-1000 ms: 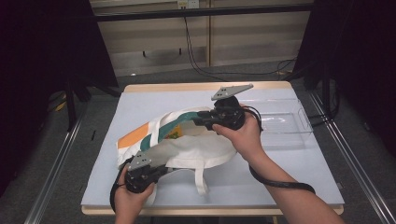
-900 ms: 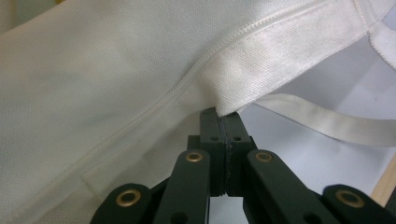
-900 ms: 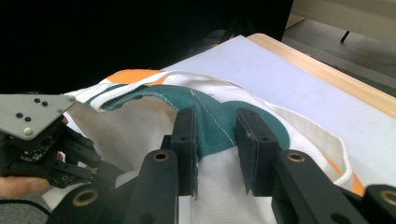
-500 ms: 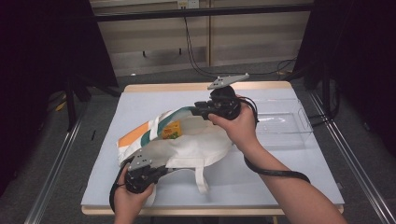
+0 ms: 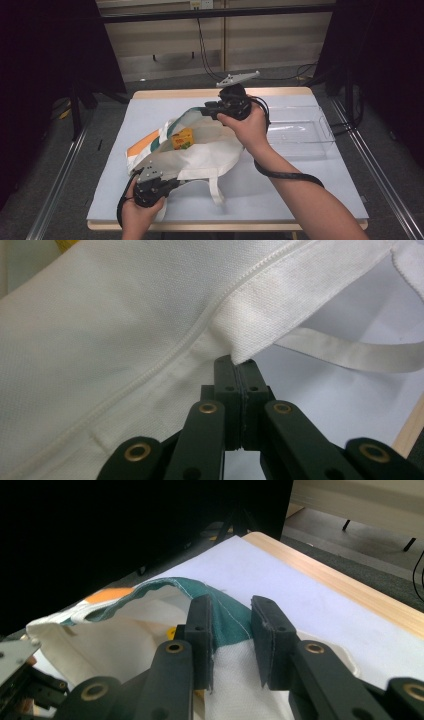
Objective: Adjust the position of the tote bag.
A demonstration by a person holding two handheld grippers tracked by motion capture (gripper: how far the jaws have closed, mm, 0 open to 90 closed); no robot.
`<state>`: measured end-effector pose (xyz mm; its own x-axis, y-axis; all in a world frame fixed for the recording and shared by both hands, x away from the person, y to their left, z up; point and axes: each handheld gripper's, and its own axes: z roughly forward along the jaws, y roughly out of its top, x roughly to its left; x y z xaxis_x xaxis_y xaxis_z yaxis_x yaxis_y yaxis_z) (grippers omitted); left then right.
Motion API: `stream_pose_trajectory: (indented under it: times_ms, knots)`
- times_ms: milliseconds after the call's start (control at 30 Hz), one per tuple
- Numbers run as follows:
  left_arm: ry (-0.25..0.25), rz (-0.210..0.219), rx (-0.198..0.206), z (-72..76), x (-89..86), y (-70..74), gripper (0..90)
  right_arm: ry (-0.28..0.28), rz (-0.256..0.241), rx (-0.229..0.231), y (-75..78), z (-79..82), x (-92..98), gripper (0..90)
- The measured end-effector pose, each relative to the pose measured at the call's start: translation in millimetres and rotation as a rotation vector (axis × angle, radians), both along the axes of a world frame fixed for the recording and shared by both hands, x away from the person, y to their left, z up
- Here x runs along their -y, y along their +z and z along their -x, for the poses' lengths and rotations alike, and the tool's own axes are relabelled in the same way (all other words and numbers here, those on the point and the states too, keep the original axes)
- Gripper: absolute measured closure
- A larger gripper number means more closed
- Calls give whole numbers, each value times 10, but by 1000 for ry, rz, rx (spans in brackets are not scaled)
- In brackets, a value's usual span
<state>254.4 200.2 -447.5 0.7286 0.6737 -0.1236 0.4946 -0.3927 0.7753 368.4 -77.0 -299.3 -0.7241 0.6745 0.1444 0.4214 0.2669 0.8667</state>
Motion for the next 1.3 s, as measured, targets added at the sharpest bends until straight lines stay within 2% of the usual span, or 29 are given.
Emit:
stream_pose_trajectory:
  times_ms: [333, 1300]
  knots:
    - [-3, -3, 0, -5, -9, 2, 900, -33, 3, -4, 25, -145, -66, 710]
    - [-1, -11, -1, -24, -25, -10, 900, -59, 29, 2, -152, -363, -165, 711]
